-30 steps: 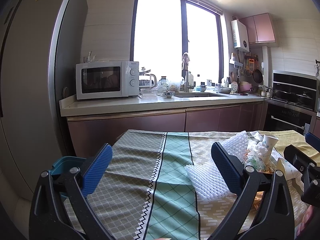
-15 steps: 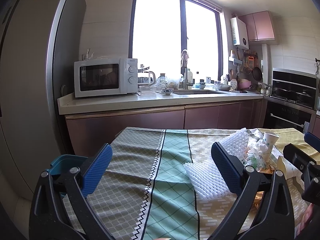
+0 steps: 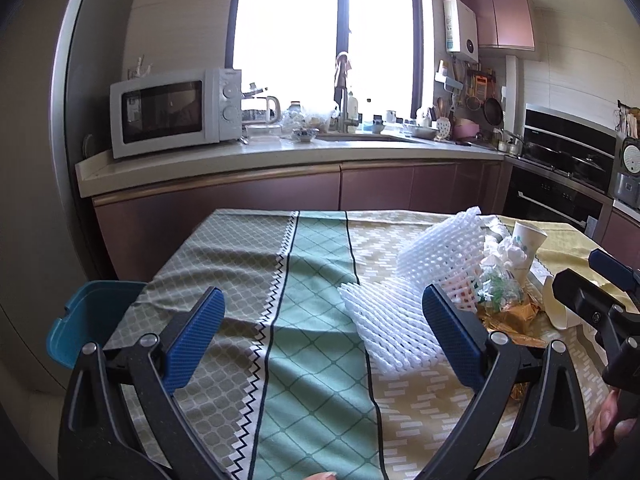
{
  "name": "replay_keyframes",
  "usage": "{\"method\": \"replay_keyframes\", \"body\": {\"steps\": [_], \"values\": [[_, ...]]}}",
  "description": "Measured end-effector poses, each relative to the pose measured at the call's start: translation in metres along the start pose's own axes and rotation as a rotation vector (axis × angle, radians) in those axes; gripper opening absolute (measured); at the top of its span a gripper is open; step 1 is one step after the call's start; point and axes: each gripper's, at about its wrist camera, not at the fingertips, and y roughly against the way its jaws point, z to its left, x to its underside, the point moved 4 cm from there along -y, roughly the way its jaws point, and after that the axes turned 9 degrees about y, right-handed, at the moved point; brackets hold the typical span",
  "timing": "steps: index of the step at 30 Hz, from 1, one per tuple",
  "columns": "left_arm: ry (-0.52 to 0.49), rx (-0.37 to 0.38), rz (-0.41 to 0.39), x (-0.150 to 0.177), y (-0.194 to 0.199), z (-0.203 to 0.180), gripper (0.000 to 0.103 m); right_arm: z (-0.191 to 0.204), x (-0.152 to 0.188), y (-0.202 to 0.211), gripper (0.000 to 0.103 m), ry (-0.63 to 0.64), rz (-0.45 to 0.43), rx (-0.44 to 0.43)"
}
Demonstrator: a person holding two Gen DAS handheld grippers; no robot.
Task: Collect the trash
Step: 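Grasp a white foam net with the left tool while the right tool grasps another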
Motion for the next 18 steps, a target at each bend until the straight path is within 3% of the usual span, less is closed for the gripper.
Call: {"method": "replay_keyframes", "body": {"steps": [5, 7, 13, 16, 18], "values": [[0.035, 0.083, 0.163, 0.011, -0.035, 0.0, 0.097, 0.0, -0.005, -0.028, 0.095, -0.007, 0.073, -0.082], [0.046, 0.115, 0.231, 0.015, -0.05, -0.001, 0.09, 0.0, -0.008, -0.044, 0.091, -0.014, 0.105, -0.107], [0.094, 0.207, 0.403, 0.034, -0.087, -0.005, 0.068, 0.004, -0.016, -0.09, 0.08, -0.049, 0.207, -0.192], [0.106, 0.243, 0.445, 0.041, -0.097, -0.008, 0.052, 0.008, -0.016, -0.103, 0.067, -0.066, 0.236, -0.232], [0.107, 0.26, 0.471, 0.044, -0.104, -0.011, 0.034, 0.01, -0.016, -0.108, 0.063, -0.071, 0.251, -0.243]]}}
